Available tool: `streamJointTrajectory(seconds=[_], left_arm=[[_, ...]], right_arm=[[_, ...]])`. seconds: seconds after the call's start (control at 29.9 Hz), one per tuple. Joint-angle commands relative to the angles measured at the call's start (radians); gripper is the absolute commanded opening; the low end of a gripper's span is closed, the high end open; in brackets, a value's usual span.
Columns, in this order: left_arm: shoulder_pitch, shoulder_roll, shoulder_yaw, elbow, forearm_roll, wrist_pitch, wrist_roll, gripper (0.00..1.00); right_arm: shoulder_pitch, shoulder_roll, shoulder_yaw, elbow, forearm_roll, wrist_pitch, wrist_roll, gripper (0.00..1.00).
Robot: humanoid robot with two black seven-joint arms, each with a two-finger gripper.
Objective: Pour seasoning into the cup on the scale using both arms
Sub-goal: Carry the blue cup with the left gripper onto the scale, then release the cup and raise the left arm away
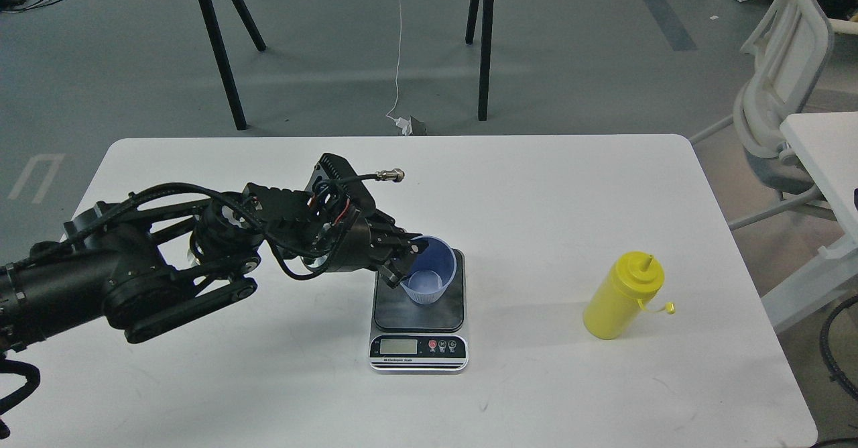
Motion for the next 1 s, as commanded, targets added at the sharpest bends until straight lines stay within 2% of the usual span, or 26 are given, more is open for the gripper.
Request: streamJointTrajectory(seconds=[0.0, 0.1, 0.27, 0.37, 0.47, 0.57, 0.67, 0.77, 0.9, 0.97], left_arm=[[0.001, 0.001, -0.004, 0.002, -0.006, 0.000, 0.002, 0.61], [0.001, 0.004, -0.016, -0.001, -0.025, 0.006, 0.003, 0.72], [-0.011, 0.017, -0.063, -0.001, -0.154, 0.009, 0.003, 0.79], [-0.008, 0.017, -0.193, -0.001, -0.269, 0.012, -0.001, 0.87], [0.004, 0.006, -0.326, 0.002, -0.483, 0.053, -0.011, 0.93], [0.020, 0.000, -0.379, 0.021, -0.820, 0.142, -0.005, 0.97], [0.026, -0.003, -0.387, 0.099, -1.192, 0.224, -0.011, 0.99], [0.024, -0.034, -0.438, 0.194, -1.448, 0.235, -0.011, 0.99], [0.026, -0.075, -0.576, 0.335, -1.677, 0.230, -0.003, 1.00], [0.026, -0.075, -0.600, 0.395, -1.788, 0.222, 0.000, 1.00]], right_arm=[[-0.003, -0.002, 0.001, -0.003, 0.000, 0.000, 0.000, 0.99], [-0.006, -0.002, 0.001, -0.003, 0.000, 0.000, 0.000, 0.99], [-0.014, -0.002, 0.001, 0.000, 0.000, 0.000, 0.000, 0.99], [-0.040, -0.017, 0.001, 0.009, 0.002, 0.000, 0.000, 0.99], [-0.122, -0.025, 0.010, 0.069, 0.002, 0.000, 0.000, 0.99], [-0.242, -0.028, 0.043, 0.171, 0.012, 0.000, -0.003, 0.99], [-0.383, -0.026, 0.050, 0.308, 0.014, 0.000, -0.003, 0.99], [-0.509, -0.023, 0.044, 0.443, 0.011, 0.000, -0.003, 0.99], [-0.675, -0.011, 0.024, 0.624, 0.000, 0.000, -0.004, 0.99], [-0.728, 0.000, 0.011, 0.693, -0.003, 0.000, -0.004, 0.99]])
